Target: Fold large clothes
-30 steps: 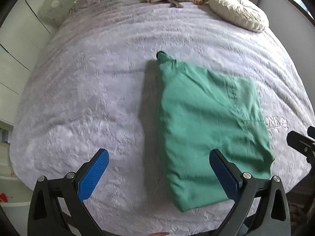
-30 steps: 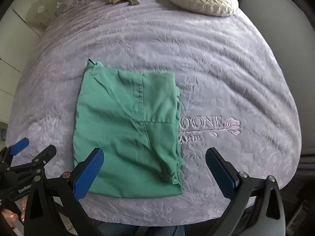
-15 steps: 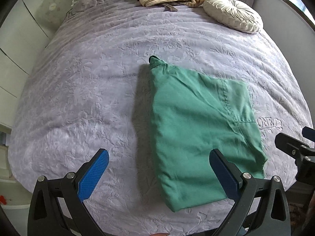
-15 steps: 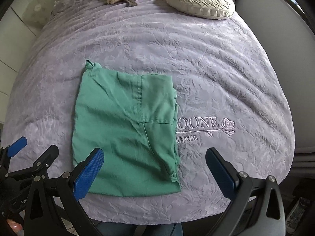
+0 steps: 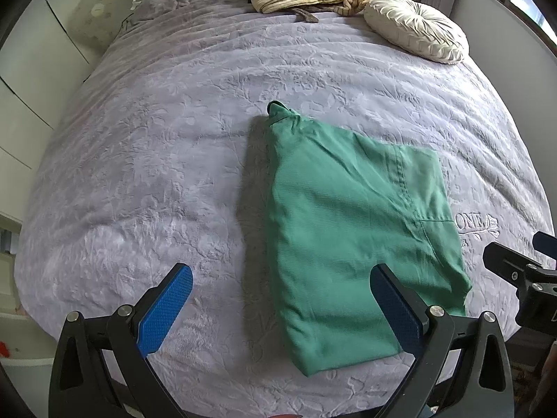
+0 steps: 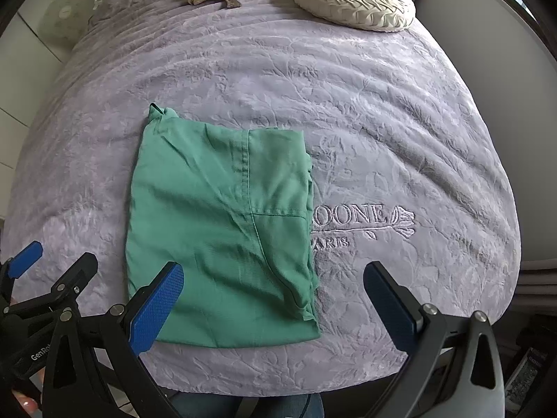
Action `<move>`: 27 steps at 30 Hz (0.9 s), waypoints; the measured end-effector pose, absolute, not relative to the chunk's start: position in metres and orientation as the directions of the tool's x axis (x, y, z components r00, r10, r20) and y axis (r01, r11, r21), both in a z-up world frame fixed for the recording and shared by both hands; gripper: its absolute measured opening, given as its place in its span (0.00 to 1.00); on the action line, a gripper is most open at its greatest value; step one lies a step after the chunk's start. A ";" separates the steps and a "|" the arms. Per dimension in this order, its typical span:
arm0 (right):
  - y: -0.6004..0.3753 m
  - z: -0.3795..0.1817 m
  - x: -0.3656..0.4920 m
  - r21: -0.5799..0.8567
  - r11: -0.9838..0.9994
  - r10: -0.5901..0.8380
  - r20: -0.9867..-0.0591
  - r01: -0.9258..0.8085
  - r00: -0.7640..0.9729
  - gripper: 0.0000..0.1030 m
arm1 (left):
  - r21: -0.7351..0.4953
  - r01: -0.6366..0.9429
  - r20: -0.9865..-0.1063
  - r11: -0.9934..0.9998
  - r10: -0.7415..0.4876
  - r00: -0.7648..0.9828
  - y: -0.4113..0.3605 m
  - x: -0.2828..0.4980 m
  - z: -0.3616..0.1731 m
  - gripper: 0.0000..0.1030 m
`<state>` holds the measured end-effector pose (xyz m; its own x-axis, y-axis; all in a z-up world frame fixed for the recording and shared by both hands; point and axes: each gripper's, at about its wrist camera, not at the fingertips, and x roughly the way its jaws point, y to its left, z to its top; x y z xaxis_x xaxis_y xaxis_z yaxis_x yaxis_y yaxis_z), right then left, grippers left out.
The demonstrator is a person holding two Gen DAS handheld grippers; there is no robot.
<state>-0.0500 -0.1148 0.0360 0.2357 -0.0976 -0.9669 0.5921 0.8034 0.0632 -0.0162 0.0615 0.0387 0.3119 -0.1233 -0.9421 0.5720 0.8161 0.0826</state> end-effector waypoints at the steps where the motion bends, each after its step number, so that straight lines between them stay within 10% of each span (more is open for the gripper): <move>1: -0.115 0.036 -0.050 0.065 0.803 -0.096 -0.967 0.592 0.236 1.00 | 0.083 0.572 -0.942 0.816 -0.123 0.313 0.061 -0.016 0.039 0.99; 27: -0.115 0.034 -0.053 0.072 0.797 -0.086 -0.969 0.599 0.232 1.00 | 0.088 0.573 -0.941 0.815 -0.121 0.316 0.064 -0.017 0.040 0.99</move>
<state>-0.0526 -0.1148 0.0341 0.2317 -0.0865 -0.9689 0.5990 0.7975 0.0721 -0.0165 0.0643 0.0395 0.3163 -0.1209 -0.9409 0.5730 0.8148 0.0879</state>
